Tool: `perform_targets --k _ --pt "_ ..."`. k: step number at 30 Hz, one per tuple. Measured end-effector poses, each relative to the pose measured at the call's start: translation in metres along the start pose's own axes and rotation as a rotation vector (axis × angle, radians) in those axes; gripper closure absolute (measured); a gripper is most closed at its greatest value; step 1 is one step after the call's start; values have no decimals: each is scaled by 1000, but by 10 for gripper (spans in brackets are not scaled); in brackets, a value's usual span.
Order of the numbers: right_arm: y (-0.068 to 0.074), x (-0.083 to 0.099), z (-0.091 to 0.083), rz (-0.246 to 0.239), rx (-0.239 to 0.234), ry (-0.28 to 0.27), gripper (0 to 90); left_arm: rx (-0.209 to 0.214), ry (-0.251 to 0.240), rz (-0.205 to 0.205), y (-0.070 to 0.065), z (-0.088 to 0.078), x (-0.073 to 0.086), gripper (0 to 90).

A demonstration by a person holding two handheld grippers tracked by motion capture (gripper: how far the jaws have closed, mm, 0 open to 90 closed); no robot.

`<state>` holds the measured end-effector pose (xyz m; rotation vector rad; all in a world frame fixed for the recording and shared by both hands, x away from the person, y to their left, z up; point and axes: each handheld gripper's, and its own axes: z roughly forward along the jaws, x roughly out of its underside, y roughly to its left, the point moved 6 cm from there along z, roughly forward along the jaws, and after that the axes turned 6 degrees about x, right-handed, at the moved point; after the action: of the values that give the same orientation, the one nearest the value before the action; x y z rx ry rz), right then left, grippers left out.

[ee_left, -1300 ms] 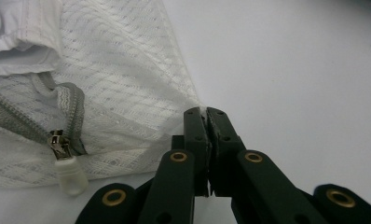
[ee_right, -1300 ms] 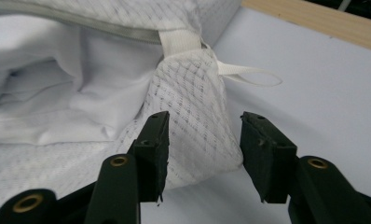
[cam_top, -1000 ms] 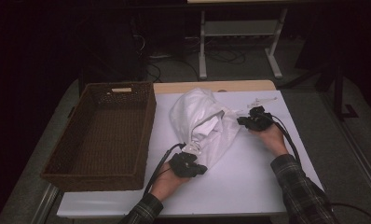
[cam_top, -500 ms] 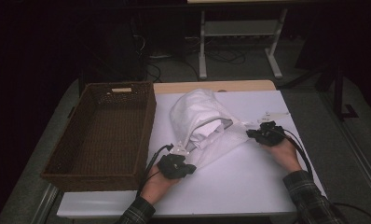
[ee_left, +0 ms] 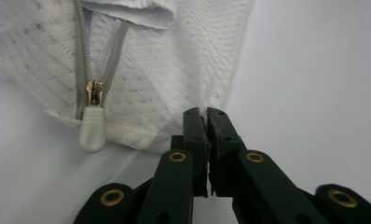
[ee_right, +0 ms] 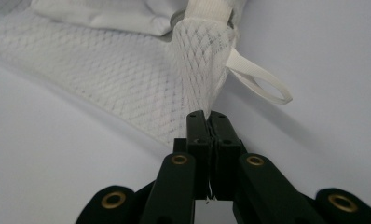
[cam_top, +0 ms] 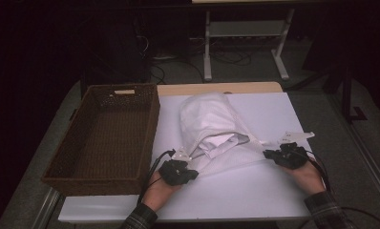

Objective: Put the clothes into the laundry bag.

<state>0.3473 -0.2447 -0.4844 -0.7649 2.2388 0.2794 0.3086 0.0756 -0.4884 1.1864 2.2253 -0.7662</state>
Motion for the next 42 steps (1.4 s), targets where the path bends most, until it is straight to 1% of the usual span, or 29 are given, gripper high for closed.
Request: perform_targets --k 1,2,3,4,6,8,11,12,13,15,16,18,19,20,22,23,24,25,28,30,31,32,35,36,37,38,39,40,42 --pt "0 0 0 0 0 0 877 0 0 0 0 0 0 866" --pt "2 4 -3 2 -2 3 877 3 0 -7 0 -2 1 866" --pt "7 13 -9 15 -18 7 877 3 -3 -12 0 -2 1 861" --pt "7 13 -9 15 -18 7 877 3 -3 -12 0 -2 1 860" --pt "14 24 -16 23 -34 14 877 7 -1 -15 -3 -5 4 855" --pt "16 29 -19 24 -41 19 876 11 5 -14 -5 -6 6 848" --pt "18 32 -18 27 -44 24 867 15 -1 -12 -9 -9 6 795" --pt "18 31 -18 31 -47 23 851 18 -16 -8 -10 -11 3 775" --pt "18 30 -18 31 -50 20 810 24 -30 -4 -12 -14 0 746" --pt "18 28 -18 43 -50 18 724 20 -62 3 -15 -19 -6 681" --pt "17 28 -19 44 -55 10 674 17 -68 9 -16 -20 -9 660" --pt "17 27 -20 53 -53 2 674 17 -68 9 -16 -20 -9 647" --pt "17 27 -20 53 -53 2 618 9 -75 22 -13 -19 -17 647" --pt "14 21 -25 67 -44 -36 529 3 -75 23 -11 -17 -19 628" --pt "14 19 -26 76 -41 -45 529 3 -75 23 -11 -17 -19 625" --pt "14 19 -26 76 -41 -45 513 -25 -75 29 -2 -9 -29 625" --pt "15 16 -27 75 -43 -62 504 -46 -73 36 1 -7 -32 619" --pt "15 16 -27 72 -46 -60 504 -64 -66 40 4 -4 -35 619" --pt "16 16 -25 71 -51 -57 504 -89 -53 50 12 5 -41 620" --pt "17 16 -24 69 -52 -56 504 -119 -28 67 17 12 -43 620" --pt "17 16 -24 69 -52 -56 504 -119 -28 67 17 12 -43 620" --pt "17 16 -24 69 -55 -58 504 -126 -10 65 22 18 -42 620" --pt "17 14 -22 66 -57 -60 510 -148 32 68 29 26 -38 654" --pt "18 13 -22 67 -57 -59 512 -147 22 71 30 26 -38 670" --pt "17 13 -21 65 -57 -58 512 -151 26 76 30 26 -38 707" --pt "17 13 -21 65 -57 -58 512 -151 26 76 30 26 -38 766" --pt "17 13 -20 66 -56 -56 514 -137 28 77 30 25 -38 766" --pt "17 13 -19 67 -58 -57 520 -127 28 74 30 25 -38 860" --pt "17 13 -19 67 -56 -56 533 -123 35 78 28 25 -37 887"
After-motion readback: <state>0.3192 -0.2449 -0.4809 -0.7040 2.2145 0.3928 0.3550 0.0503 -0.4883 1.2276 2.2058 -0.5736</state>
